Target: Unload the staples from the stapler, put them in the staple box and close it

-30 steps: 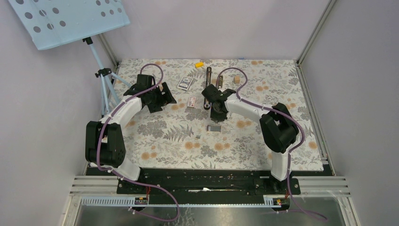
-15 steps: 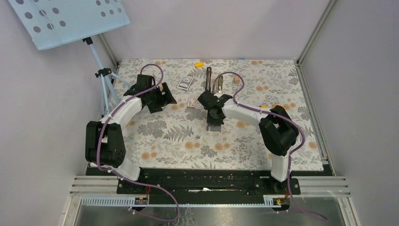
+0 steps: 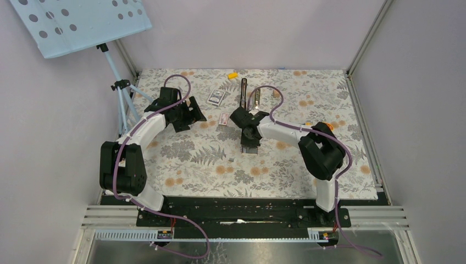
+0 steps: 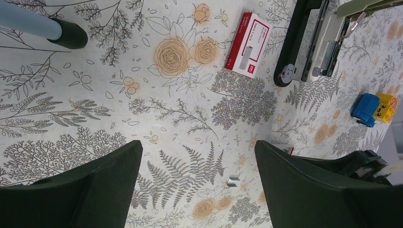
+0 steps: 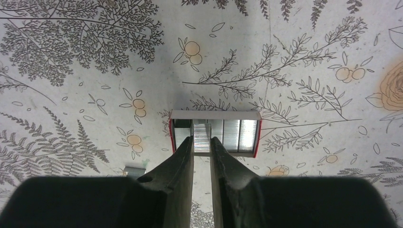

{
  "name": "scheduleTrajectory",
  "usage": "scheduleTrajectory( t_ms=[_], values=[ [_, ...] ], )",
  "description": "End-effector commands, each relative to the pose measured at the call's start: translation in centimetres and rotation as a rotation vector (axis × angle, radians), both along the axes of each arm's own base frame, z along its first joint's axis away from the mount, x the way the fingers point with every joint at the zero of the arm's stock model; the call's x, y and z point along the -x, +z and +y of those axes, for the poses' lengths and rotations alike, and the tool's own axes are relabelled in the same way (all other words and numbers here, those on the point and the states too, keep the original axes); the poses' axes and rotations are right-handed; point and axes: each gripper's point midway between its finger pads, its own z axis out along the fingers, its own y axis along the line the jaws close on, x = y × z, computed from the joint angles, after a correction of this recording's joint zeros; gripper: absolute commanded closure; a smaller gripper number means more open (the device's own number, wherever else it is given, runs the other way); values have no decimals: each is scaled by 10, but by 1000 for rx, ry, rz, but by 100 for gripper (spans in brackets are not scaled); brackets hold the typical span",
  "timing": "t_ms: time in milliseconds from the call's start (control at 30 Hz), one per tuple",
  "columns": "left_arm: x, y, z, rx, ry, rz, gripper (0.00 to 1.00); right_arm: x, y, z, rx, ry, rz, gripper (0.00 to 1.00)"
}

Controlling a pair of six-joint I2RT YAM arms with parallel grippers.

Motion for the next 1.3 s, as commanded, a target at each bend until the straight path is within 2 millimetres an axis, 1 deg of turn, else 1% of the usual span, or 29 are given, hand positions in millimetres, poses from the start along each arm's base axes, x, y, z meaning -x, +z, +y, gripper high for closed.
scheduleTrajectory(
  t_ms=[0, 433, 600, 833, 900, 1000, 1067, 1133, 1267],
  values=[
    [-8, 17, 0, 20, 3, -67, 7, 0, -7, 4, 5, -12, -1, 77],
    [-8, 17, -1, 23, 2, -66, 7, 1, -13, 2, 23, -9, 12, 77],
    [-8, 16, -1, 23, 1, -63, 7, 1, -10, 4, 14, -8, 10, 72],
    [-8, 17, -1, 20, 3, -66, 7, -3, 2, 5, -5, -12, -16, 62],
    [-8, 17, -1, 20, 2, -68, 7, -4, 9, 6, -10, -12, -30, 61],
    [-8, 18, -1, 20, 1, -68, 8, -8, 24, 6, -26, -13, -67, 61],
    [-8, 18, -1, 21, 1, -70, 7, -10, 34, 9, -46, 6, -93, 61],
    [-9, 18, -1, 20, 2, -70, 7, -9, 42, 17, -73, 49, -118, 61],
    [-9, 20, 2, 8, 13, -79, 7, 3, 47, 44, -113, 215, -134, 59]
  ],
)
